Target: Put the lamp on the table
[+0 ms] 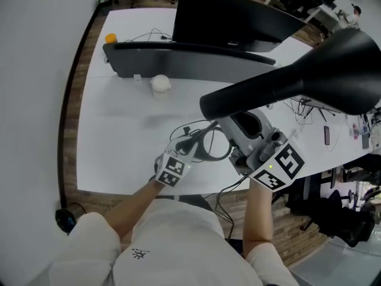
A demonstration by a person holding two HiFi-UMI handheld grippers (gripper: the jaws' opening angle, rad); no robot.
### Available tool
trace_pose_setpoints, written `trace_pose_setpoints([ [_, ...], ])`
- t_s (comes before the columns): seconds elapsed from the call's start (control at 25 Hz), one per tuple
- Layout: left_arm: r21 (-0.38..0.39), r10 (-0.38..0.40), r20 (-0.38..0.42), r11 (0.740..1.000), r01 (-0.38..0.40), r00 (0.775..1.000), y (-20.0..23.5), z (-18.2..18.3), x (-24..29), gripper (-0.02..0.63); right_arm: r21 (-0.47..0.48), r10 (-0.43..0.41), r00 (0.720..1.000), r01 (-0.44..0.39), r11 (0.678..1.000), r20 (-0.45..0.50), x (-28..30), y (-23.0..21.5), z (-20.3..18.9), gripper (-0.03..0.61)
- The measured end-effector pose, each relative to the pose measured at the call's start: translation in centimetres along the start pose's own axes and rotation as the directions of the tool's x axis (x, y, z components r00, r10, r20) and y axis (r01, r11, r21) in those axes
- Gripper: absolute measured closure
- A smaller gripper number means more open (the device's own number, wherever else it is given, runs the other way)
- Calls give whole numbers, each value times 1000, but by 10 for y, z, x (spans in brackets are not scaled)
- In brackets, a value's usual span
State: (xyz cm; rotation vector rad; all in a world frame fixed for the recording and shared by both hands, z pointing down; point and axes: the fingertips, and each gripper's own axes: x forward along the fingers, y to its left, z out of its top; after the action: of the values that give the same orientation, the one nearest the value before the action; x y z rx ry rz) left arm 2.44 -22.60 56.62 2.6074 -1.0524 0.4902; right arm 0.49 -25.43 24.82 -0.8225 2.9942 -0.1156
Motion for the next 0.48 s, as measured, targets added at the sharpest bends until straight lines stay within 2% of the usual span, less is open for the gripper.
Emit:
trace_pose_setpoints([
  [0.48,18,56,26,998,-57,998,43,18,62,568,-25,40,999,-40,999,-17,14,-58,-9,535],
])
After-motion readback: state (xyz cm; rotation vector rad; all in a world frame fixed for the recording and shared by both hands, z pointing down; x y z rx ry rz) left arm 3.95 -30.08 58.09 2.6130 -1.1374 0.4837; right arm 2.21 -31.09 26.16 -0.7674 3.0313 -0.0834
